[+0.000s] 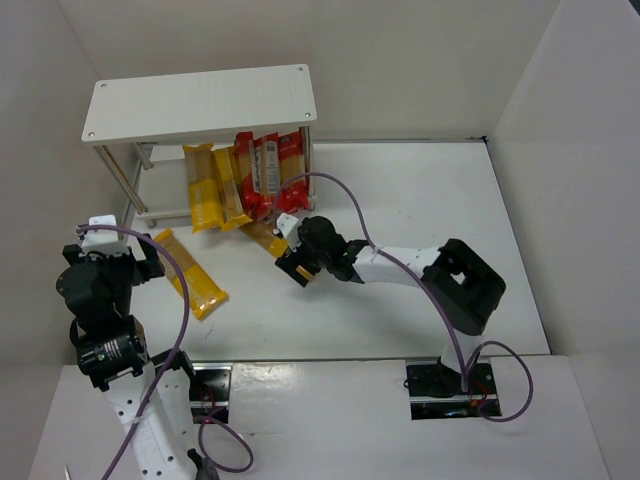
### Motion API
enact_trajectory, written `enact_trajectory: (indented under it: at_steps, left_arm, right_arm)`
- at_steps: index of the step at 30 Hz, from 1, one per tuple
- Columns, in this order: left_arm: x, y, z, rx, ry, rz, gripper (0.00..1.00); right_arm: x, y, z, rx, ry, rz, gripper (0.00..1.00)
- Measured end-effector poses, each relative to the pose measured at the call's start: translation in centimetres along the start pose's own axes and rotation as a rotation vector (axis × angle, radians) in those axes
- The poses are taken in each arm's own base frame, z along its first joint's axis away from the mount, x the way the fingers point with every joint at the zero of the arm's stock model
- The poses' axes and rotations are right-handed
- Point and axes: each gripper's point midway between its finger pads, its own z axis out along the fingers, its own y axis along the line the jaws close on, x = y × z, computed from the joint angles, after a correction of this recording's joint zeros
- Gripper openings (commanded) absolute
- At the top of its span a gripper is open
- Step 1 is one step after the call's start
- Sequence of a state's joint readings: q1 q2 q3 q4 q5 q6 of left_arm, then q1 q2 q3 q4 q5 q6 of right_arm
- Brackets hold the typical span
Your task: Place and organize the pasta boxes and bags onto the shelf
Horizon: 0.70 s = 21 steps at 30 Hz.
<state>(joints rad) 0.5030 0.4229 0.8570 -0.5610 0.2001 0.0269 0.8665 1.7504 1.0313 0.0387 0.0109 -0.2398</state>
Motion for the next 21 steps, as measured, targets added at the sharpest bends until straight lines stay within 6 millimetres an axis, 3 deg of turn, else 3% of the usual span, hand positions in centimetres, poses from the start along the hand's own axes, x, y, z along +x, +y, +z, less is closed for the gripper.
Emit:
enact_trajectory:
  at_steps: [6,13,21]
  left_arm:
    - [0.0,0.3,0.0,-0.012,0.002,-0.004,1.00]
    - [0.1,0.3,0.1,-0.009,0.005,-0.005,1.00]
    - [0.2,0.5,0.2,-0.017,0.013,-0.009,1.00]
  right_arm:
    - [-1.8,0.5,2.7,0.049,-0.033,-0.002,1.00]
    - [-4.1,-0.9,4.3,0.094,-0.069,0.010,1.00]
    - [-3.9,-2.4,6.1,0.067,-0.040,0.031,1.00]
